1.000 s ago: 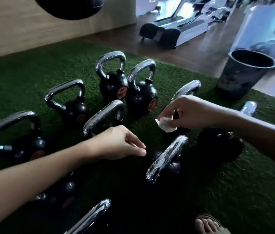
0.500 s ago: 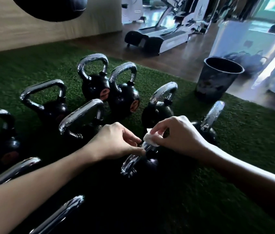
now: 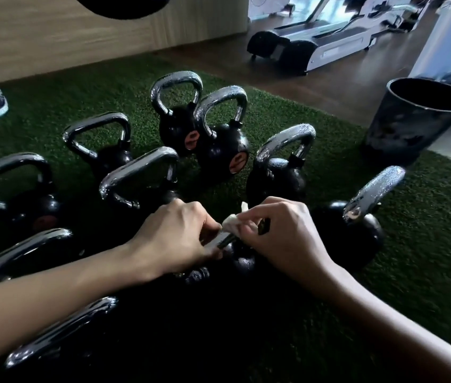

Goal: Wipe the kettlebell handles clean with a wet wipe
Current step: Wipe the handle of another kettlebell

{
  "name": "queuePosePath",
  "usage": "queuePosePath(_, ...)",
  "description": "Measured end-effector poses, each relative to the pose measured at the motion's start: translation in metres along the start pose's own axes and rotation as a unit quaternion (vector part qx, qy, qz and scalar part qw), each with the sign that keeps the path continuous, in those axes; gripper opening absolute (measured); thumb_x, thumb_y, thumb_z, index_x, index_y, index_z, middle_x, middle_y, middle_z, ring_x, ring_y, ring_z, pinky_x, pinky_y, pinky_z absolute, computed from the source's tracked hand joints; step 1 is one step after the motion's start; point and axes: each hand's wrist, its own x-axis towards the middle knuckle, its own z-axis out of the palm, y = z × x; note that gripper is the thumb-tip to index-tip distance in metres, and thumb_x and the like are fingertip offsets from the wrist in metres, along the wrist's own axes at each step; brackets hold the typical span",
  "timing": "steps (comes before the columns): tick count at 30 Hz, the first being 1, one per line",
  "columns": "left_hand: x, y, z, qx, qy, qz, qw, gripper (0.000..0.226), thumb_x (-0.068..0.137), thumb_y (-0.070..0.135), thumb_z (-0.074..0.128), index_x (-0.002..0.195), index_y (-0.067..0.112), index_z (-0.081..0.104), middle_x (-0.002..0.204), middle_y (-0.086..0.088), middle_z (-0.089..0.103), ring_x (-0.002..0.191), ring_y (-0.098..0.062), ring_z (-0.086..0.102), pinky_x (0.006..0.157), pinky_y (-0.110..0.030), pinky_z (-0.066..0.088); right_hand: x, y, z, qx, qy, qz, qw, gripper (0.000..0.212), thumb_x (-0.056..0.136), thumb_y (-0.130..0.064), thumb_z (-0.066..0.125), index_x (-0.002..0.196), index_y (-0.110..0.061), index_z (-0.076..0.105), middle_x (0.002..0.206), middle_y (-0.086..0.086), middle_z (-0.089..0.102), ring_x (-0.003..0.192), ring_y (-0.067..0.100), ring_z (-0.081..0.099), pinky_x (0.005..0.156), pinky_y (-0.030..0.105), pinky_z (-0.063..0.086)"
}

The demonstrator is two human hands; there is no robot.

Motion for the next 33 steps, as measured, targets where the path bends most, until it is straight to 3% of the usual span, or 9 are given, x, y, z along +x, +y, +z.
queuePosePath(2,-0.005,-0.001,-0.001,0.009,0.004,-0.008,1.000,0.042,0.073,0.065,0.076,0.112,0.051,0.072,0.045,0.024,0.052,0.044,0.005,0.049,0.048,-0.012,0.030,0.000,0.011,0.000,0.011,0.015,0.017,1.000,0.014,0.077,-0.045,0.077,0.084,-0.034,0.082,0.075,-0.013,0.070,0.069,-0.002,0.064,0.063,0.007,0.042)
queuePosePath(4,-0.007,-0.002,-0.003,0.015,0.003,-0.014,1.000,0.045,0.072,0.059,0.081,0.115,0.047,0.072,0.046,0.048,0.041,0.047,0.013,0.048,0.047,-0.008,0.029,0.005,0.027,-0.003,0.030,0.036,0.048,0.998,0.021,0.076,-0.049,0.076,0.084,-0.031,0.083,0.073,-0.012,0.071,0.067,-0.001,0.063,0.061,0.008,0.041)
queuePosePath(8,-0.010,-0.009,-0.008,0.003,-0.012,-0.027,1.000,0.049,0.069,0.057,0.085,0.115,0.046,0.072,0.054,0.054,0.043,0.050,0.020,0.049,0.046,-0.010,0.031,0.013,0.026,0.002,0.063,0.028,0.015,0.997,0.015,0.081,-0.040,0.082,0.089,-0.027,0.084,0.075,-0.010,0.070,0.062,-0.002,0.059,0.060,0.008,0.038)
queuePosePath(13,-0.020,-0.029,-0.011,-0.017,0.010,-0.050,0.999,0.044,0.066,0.060,0.085,0.107,0.053,0.072,0.051,0.019,0.064,0.046,0.008,0.054,0.046,-0.012,0.035,0.022,0.018,0.012,0.066,-0.012,-0.020,0.998,0.018,0.085,-0.042,0.072,0.092,-0.030,0.084,0.076,-0.011,0.068,0.067,-0.002,0.062,0.062,0.009,0.042)
queuePosePath(17,-0.027,-0.040,-0.014,-0.034,0.023,-0.061,0.997,0.043,0.068,0.045,0.089,0.109,0.038,0.077,0.036,0.019,0.050,0.034,0.002,0.043,0.045,-0.012,0.034,0.024,0.034,0.018,0.128,-0.067,0.058,0.988,0.010,0.085,-0.027,0.080,0.094,-0.024,0.084,0.076,-0.015,0.071,0.061,-0.014,0.057,0.058,0.007,0.039)
queuePosePath(24,-0.036,-0.049,-0.010,-0.077,0.028,-0.064,0.995,0.043,0.068,0.043,0.089,0.108,0.033,0.078,0.035,0.017,0.047,0.032,-0.003,0.036,0.040,-0.011,0.027,0.035,0.035,0.029,0.136,-0.079,0.047,0.986,0.014,0.089,-0.031,0.076,0.100,-0.036,0.082,0.087,-0.017,0.076,0.065,0.002,0.062,0.058,0.021,0.044)
queuePosePath(25,-0.037,-0.049,-0.010,-0.076,0.031,-0.062,0.995,0.041,0.068,0.042,0.089,0.107,0.033,0.079,0.037,0.016,0.050,0.034,-0.004,0.036,0.041,-0.011,0.027,0.029,0.040,0.030,0.147,-0.090,0.063,0.983,0.012,0.088,-0.035,0.077,0.099,-0.036,0.082,0.085,-0.017,0.077,0.063,0.003,0.063,0.057,0.023,0.045)
queuePosePath(29,-0.037,-0.049,-0.012,-0.079,0.026,-0.062,0.995,0.040,0.070,0.039,0.089,0.108,0.028,0.079,0.055,0.023,0.061,0.033,-0.004,0.035,0.041,-0.010,0.026,0.004,0.049,0.039,0.183,-0.100,0.096,0.973,0.017,0.086,-0.032,0.081,0.102,-0.026,0.083,0.079,-0.015,0.076,0.054,-0.011,0.057,0.053,0.006,0.037)
queuePosePath(33,-0.031,-0.042,-0.010,-0.074,0.020,-0.058,0.995,0.040,0.073,0.037,0.087,0.110,0.027,0.078,0.078,0.042,0.038,0.034,0.001,0.041,0.044,-0.007,0.031,0.011,0.051,0.039,0.264,-0.033,0.127,0.956,0.014,0.083,-0.022,0.083,0.097,-0.023,0.082,0.088,-0.008,0.079,0.069,-0.006,0.064,0.064,0.009,0.042)
